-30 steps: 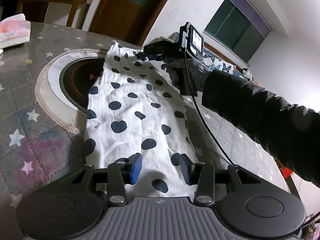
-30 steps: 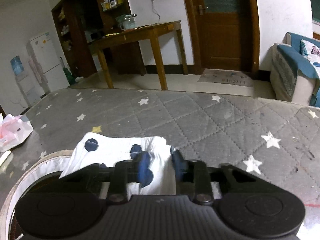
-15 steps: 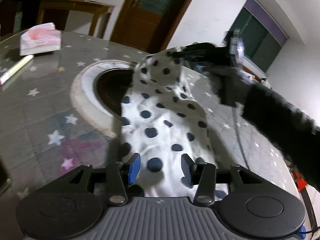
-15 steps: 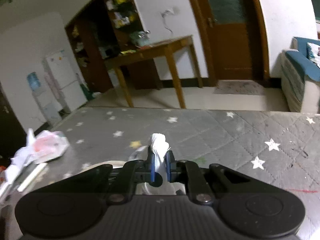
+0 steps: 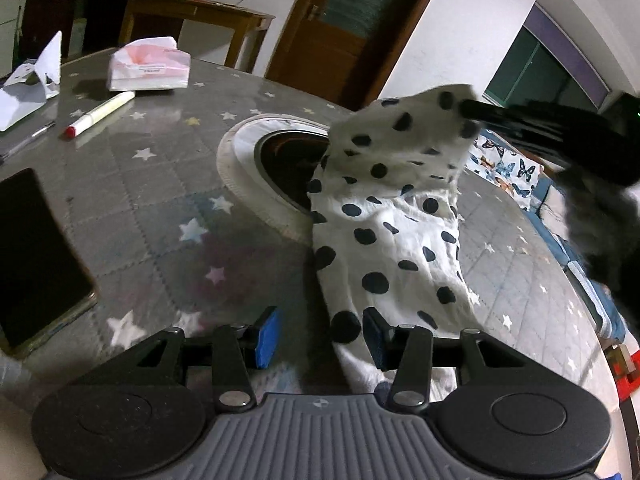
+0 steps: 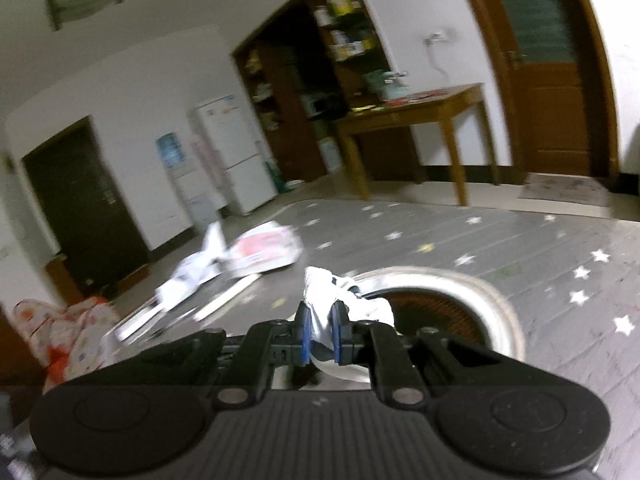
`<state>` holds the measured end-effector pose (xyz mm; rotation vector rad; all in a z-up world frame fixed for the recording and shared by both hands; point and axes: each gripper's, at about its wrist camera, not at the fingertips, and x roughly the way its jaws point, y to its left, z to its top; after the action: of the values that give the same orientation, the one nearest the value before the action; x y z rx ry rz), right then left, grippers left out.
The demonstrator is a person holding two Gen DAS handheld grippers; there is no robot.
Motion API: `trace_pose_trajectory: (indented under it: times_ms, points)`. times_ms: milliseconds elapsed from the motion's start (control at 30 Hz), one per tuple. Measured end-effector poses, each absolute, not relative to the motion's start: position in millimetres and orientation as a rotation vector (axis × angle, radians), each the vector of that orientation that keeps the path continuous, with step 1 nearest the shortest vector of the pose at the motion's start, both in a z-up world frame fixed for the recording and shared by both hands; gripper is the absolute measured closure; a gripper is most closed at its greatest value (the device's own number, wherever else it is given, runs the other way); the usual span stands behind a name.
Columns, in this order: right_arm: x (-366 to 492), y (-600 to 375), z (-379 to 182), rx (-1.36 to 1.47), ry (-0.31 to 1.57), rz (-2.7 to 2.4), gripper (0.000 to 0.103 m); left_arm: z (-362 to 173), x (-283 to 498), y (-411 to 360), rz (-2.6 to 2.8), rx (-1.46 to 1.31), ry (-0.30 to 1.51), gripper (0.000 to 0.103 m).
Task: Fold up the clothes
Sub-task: 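Fold the held end over onto the pants with the right tool, then open the right tool and withdraw it from the folded pants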
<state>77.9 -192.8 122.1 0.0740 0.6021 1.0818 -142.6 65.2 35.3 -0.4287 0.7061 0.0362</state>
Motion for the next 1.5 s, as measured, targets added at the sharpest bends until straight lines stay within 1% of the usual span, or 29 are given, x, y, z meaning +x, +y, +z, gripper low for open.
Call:
trace_pose_trajectory:
  times_ms: [133, 500, 533, 567, 667, 733, 800, 867, 1033, 1067, 1200, 1300, 1367, 1500]
  points:
    - [24.7, -202.0, 125.5, -0.026, 0.557, 1.192, 0.093, 35.3, -151.9, 65.7, 0.050, -0.433, 0.695, 0.054]
    - [-90.7, -222.0, 81.7, -0.470, 0.490, 1.330, 0.093, 34.0, -165.7, 70.9, 0.084, -0.435, 0.688, 0.054]
    - [-101.2, -223.8, 77.8, -0.511, 0.483, 1.341, 0.092, 34.6, -166.2, 71.3, 0.085, -0.434, 0.686, 0.054]
    - [-107.8, -224.9, 75.3, -0.534, 0.480, 1.347, 0.087, 35.1, -166.6, 71.7, 0.086, -0.434, 0.683, 0.054]
    - [-99.3, -222.8, 79.2, -0.477, 0.505, 1.329, 0.084, 36.7, -167.7, 72.9, 0.090, -0.436, 0.674, 0.054]
    - [-93.6, -221.4, 81.8, -0.439, 0.522, 1.316, 0.084, 37.8, -168.7, 73.4, 0.092, -0.438, 0.669, 0.054]
    - [-87.9, -219.9, 84.4, -0.400, 0.538, 1.303, 0.079, 39.4, -170.1, 73.2, 0.093, -0.437, 0.664, 0.054]
    - [-82.2, -218.5, 87.0, -0.362, 0.554, 1.290, 0.069, 41.4, -172.0, 73.3, 0.094, -0.436, 0.657, 0.053]
    - [-68.0, -213.3, 92.3, -0.276, 0.592, 1.251, 0.069, 46.3, -175.2, 73.9, 0.097, -0.441, 0.636, 0.052]
    - [-65.6, -207.1, 89.1, -0.286, 0.596, 1.234, 0.071, 47.0, -175.3, 73.7, 0.095, -0.441, 0.633, 0.052]
    - [-77.9, -185.5, 81.9, -0.353, 0.569, 1.282, 0.070, 49.5, -175.9, 73.5, 0.099, -0.436, 0.623, 0.050]
    - [-97.9, -168.4, 78.0, -0.451, 0.541, 1.335, 0.066, 49.2, -176.2, 75.7, 0.106, -0.444, 0.620, 0.050]
    - [-108.2, -157.6, 72.5, -0.518, 0.518, 1.338, 0.058, 48.2, -176.4, 77.1, 0.110, -0.454, 0.620, 0.050]
    - [-116.5, -146.4, 64.4, -0.584, 0.501, 1.312, 0.056, 46.4, -178.9, 77.5, 0.109, -0.471, 0.619, 0.049]
